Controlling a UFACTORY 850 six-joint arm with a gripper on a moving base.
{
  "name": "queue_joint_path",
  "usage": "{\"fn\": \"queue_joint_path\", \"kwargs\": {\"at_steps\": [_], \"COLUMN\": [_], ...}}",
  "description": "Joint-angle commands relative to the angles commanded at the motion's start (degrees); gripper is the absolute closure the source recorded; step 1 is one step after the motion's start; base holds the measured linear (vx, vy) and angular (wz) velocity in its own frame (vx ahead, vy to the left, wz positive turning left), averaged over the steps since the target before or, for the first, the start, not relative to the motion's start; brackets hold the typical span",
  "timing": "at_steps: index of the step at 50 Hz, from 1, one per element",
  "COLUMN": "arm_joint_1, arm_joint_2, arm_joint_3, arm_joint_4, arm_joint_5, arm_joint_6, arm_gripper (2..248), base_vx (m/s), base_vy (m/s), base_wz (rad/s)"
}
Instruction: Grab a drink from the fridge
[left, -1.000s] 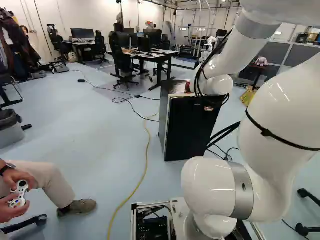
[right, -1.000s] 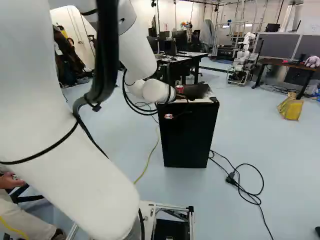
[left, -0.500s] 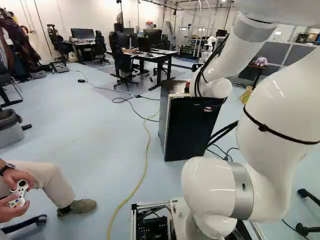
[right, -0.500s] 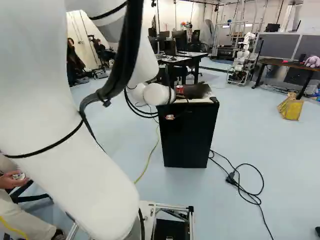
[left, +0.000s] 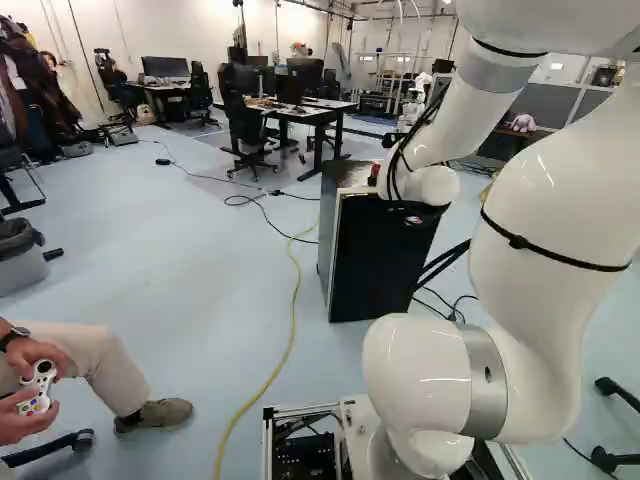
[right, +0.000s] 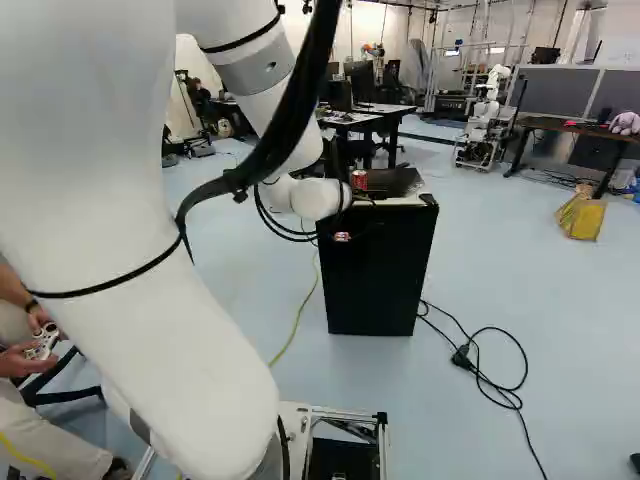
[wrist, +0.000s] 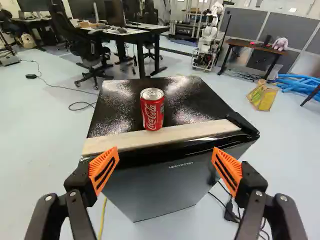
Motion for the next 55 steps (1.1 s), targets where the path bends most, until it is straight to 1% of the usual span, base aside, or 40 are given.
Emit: {"fn": "queue_joint_path", "kwargs": {"at_steps": [17, 38, 44, 55], "arm_joint_1": [0.00, -0.01, -0.01, 0.03], "arm_joint_2": [-2.35, -4.79, -4.89, -5.10], "arm_joint_3": [-0.08, -0.17, -0.17, -0.36], "arm_joint_4": [0.00, 0.00, 0.00, 0.00], "arm_joint_5": [5.67, 10.96, 11.83, 12.11], "arm_joint_6": [0.00, 0.00, 0.00, 0.00], "arm_gripper": [3, 3, 3, 3], "base_vx": [0.000, 0.000, 0.000, 0.000], "base_vy": [0.000, 0.000, 0.000, 0.000], "base_wz": [0.000, 0.000, 0.000, 0.000]}}
